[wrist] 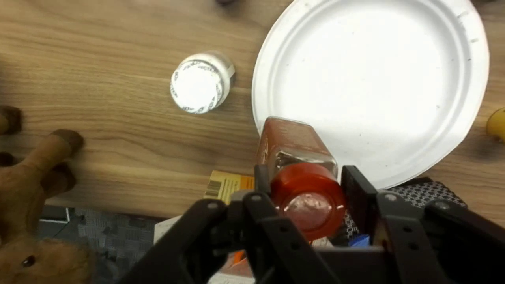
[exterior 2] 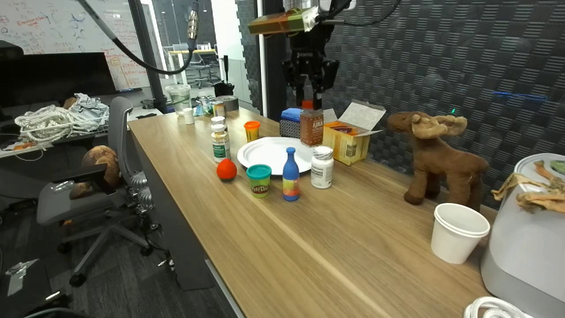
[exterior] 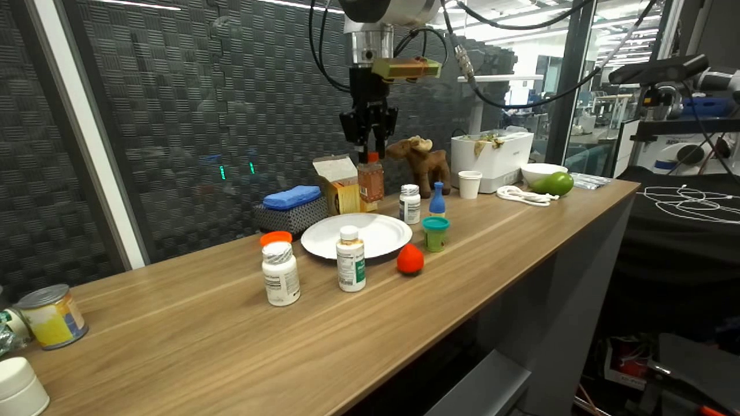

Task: Pick up the bottles and small containers from the table and put them on the white plate.

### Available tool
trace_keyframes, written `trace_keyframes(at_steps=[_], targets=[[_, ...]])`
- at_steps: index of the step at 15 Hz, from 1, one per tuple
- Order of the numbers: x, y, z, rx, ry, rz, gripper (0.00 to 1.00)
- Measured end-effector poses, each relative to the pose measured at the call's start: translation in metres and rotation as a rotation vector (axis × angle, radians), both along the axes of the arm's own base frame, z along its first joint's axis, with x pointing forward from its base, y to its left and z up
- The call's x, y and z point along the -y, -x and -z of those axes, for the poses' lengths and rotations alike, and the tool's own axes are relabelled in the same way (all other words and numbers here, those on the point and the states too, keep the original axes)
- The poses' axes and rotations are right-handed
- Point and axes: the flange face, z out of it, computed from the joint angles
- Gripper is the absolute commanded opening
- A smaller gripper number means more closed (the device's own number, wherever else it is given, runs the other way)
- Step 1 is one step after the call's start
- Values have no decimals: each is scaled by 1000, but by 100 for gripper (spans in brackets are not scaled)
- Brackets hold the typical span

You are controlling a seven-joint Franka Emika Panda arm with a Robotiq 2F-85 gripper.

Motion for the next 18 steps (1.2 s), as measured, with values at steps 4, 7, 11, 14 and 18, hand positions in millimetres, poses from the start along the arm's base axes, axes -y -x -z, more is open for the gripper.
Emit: trace_keyframes(at_steps=[4,7,11,14,18], targets=[[-11,1,19,-55,-56,-12,24],[-21,-3,36,-62,-70,-42,24],[-32,-9,55,-60,-90,-76,24],[-34,-16,56,-26,-90,-97,24],[-35,-22,54,16,-88,-120,24]])
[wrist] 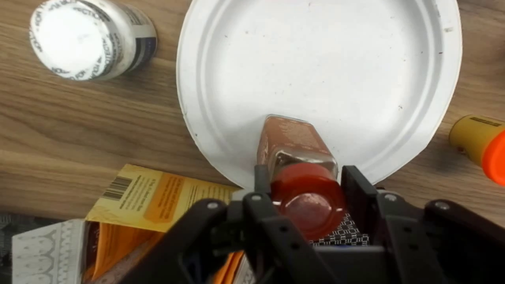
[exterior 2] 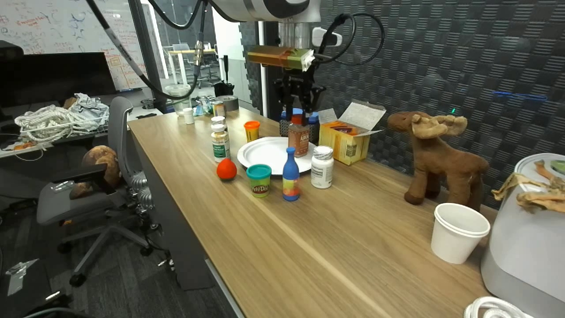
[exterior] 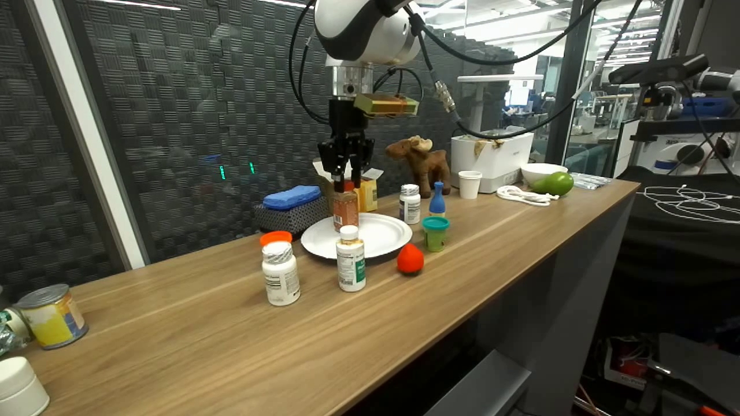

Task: Pick up the bottles and small containers from the table and put them on the white plate.

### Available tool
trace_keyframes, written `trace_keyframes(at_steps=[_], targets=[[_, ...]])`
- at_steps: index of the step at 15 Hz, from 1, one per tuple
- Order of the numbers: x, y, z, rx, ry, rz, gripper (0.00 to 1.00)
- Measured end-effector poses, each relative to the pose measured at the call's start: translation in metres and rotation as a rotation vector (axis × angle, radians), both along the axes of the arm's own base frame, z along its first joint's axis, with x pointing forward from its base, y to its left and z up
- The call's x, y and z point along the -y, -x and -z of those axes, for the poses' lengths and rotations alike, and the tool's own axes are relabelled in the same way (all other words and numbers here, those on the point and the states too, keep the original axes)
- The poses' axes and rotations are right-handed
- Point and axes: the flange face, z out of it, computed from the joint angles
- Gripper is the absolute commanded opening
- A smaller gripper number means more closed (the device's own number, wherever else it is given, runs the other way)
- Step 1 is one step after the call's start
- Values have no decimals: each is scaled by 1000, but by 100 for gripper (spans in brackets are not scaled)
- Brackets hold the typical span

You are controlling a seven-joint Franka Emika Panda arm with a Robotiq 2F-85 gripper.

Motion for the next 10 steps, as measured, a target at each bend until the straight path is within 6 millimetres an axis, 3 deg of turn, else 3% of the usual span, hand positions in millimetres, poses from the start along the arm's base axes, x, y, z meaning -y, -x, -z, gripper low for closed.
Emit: trace_keyframes(at_steps=[1,2,3,7,10], targets=[[0,0,0,4,0,-4,24],[0,-1,0,5,0,-11,61],[-1,0,1,1,0,-21,75],[-8,3,7,-24,-5,-67,100],[-9,5,7,-34,-6,-75,100]])
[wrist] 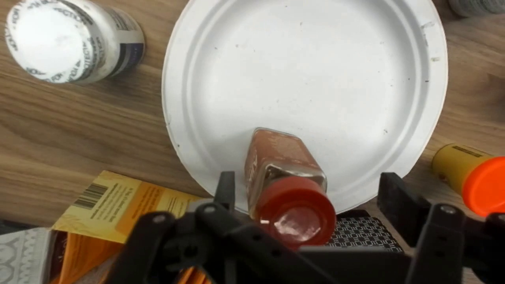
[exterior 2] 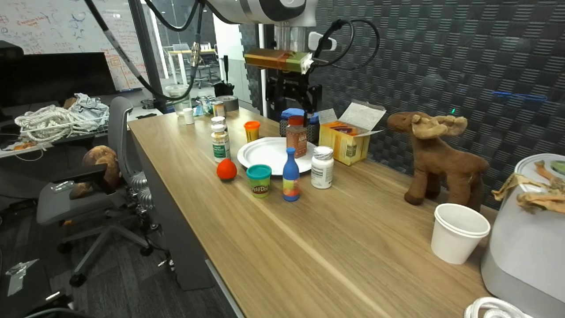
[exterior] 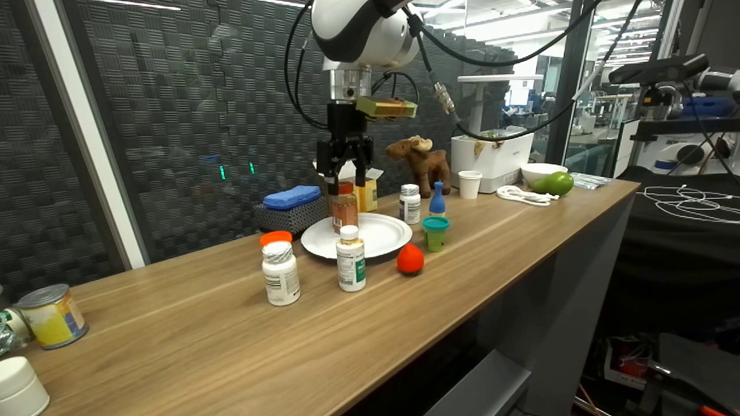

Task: Pick up the bottles and small containers from the table and put them on the white plate.

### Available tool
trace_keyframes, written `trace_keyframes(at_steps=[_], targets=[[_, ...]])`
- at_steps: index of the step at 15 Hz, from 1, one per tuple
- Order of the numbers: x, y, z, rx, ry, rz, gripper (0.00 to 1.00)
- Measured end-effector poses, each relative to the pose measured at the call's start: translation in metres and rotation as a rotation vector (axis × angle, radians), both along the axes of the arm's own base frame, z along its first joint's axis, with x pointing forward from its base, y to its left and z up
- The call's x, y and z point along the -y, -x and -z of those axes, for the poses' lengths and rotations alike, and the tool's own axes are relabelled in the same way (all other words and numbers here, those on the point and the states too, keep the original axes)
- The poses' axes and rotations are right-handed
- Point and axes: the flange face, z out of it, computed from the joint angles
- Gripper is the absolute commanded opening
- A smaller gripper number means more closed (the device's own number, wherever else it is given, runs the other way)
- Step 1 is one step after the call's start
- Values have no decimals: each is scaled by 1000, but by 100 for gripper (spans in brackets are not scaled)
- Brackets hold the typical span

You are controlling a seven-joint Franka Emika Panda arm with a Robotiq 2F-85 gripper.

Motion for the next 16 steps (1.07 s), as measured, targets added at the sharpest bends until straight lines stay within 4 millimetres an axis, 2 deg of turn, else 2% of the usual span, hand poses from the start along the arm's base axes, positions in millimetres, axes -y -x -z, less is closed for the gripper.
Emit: trace_keyframes(at_steps=[3,8,10,13,16], targets=[[16,3,-14,15,21,21,100],[72,22,-56,47,109,96,100],[91,36,-65,42,123,122,100],[106,58,-58,21,124,145,100],[113,77,-32,7,119,153,100]])
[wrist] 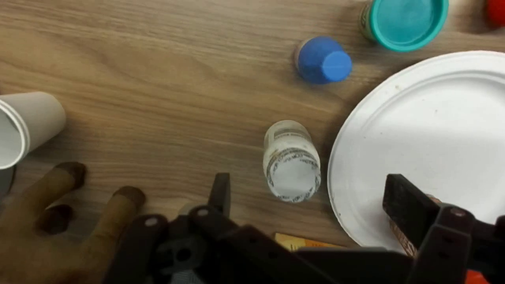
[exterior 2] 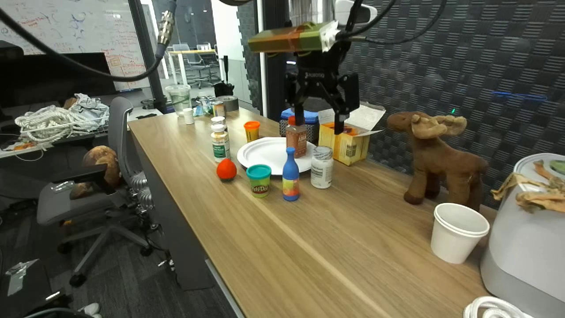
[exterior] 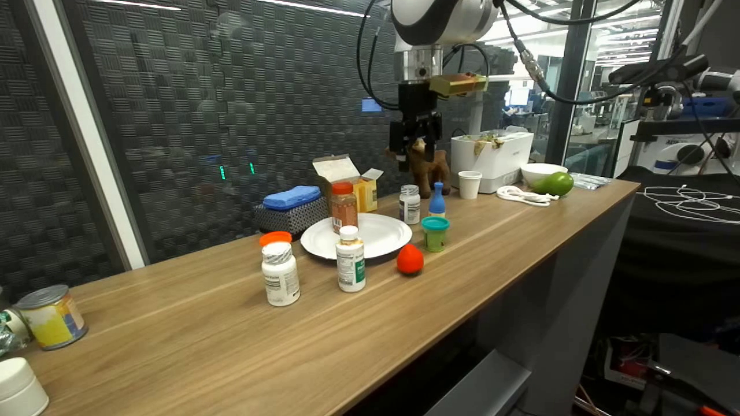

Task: Pick up the bottles and small containers from the table and put them on the white plate.

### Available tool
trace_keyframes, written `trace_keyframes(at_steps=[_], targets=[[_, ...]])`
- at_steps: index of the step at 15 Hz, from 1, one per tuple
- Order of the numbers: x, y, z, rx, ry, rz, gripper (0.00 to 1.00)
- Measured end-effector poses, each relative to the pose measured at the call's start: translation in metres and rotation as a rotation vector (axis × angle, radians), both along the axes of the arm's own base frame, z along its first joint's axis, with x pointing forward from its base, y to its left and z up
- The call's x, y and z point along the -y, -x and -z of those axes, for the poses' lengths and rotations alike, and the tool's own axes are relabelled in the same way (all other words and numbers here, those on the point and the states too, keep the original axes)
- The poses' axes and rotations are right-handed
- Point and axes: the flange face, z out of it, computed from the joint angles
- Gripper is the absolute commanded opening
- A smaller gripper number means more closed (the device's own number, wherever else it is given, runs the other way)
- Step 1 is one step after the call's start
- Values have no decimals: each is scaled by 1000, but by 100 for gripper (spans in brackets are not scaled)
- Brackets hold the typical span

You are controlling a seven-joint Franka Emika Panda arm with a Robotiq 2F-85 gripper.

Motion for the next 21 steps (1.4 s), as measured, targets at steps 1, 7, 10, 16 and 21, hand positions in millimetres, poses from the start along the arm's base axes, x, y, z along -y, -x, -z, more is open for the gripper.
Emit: trace_keyframes(at_steps=[1,7,10,16,21], targets=[[1,4,10,3,-1,0,100],[5,14,49,47,0,-9,100],[6,13,53,93,5,-18,100],[11,12,54,132,11,-28,49],[13,12,56,132,12,-48,19]])
